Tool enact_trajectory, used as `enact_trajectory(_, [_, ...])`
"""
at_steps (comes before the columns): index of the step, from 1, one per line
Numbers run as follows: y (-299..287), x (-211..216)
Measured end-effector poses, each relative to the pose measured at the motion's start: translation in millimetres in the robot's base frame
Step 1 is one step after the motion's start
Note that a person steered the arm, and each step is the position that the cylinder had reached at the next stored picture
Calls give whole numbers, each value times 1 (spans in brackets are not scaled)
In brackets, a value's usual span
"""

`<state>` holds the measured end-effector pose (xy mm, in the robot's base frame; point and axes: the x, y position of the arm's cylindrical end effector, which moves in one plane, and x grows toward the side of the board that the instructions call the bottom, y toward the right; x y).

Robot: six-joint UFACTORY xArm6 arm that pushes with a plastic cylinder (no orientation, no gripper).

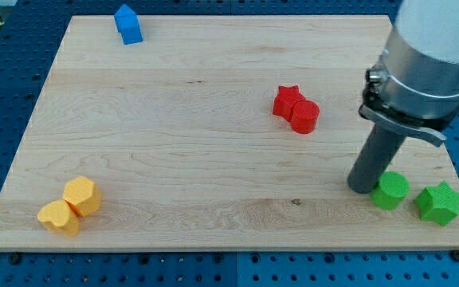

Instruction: Move the red blocks towards the center

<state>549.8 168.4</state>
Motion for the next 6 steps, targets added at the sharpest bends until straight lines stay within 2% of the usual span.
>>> enact_trajectory(1, [6,-3])
enact_trajectory(3, [6,-83])
enact_trajectory(4, [5,-103])
enact_trajectory(5, [-12,-124])
enact_trajectory(6, [-41,-128])
